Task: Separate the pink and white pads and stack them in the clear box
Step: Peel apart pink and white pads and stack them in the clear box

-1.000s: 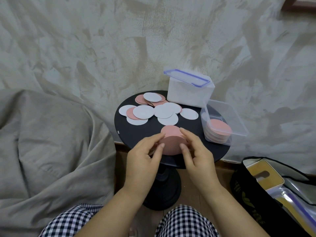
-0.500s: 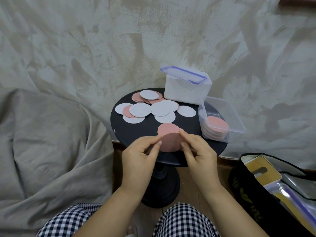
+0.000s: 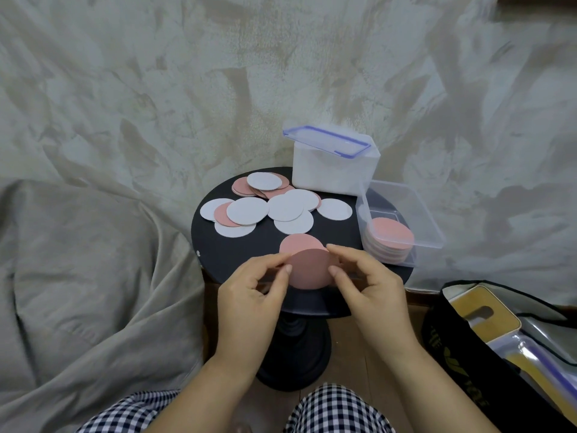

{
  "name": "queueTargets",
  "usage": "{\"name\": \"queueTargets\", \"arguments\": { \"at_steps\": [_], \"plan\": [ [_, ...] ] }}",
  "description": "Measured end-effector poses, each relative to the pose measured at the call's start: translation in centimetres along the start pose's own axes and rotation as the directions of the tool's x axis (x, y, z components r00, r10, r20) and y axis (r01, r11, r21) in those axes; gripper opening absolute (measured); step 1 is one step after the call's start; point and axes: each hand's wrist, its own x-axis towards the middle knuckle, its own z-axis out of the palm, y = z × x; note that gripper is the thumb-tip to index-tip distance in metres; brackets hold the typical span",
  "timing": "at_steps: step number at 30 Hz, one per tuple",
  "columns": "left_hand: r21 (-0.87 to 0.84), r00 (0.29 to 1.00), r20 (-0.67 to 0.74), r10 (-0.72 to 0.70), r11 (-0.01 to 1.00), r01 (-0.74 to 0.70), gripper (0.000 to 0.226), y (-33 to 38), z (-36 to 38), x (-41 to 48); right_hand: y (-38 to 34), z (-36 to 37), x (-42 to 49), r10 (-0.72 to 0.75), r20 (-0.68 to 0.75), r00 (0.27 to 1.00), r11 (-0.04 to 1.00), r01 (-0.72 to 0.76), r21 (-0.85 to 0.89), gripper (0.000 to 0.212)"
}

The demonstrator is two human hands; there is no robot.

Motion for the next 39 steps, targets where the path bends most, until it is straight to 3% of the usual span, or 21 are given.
{"name": "queueTargets", "arguments": {
  "at_steps": [4,8,14,19,25,39],
  "plan": [
    [-0.045,0.995,0.093,-0.027,0.998,0.031,0.023,1.5,1.8,1.2,-0.1,-3.6,2.0,0.09,0.045,0.995,0.994,-0.093,0.059,0.043],
    [0.016,0.971,0.24,-0.015,1.0,0.011,0.025,2.6,5.2,2.8,0.2,-8.5,5.1,0.198,0.016,0.98,0.961,-0.197,0.192,0.038],
    [0.099,0.91,0.413,0.048,0.99,-0.097,0.05,2.7,10.5,4.6,0.8,-13.4,9.0,0.251,0.012,0.968,0.966,-0.251,0.059,0.035],
    [0.079,0.914,0.403,0.04,0.994,-0.079,0.05,2.0,11.9,4.9,1.7,-13.9,10.8,0.351,0.174,0.92,0.932,-0.326,-0.16,0.03],
    [0.028,0.924,0.383,0.011,0.999,-0.023,0.048,1.5,12.1,4.5,2.5,-12.7,12.3,0.394,0.339,0.854,0.899,-0.282,-0.335,0.033],
    [0.039,0.925,0.378,0.024,0.998,-0.042,0.053,1.3,12.1,4.4,3.2,-11.6,13.5,0.415,0.421,0.806,0.828,-0.143,-0.543,0.031]
  ]
}}
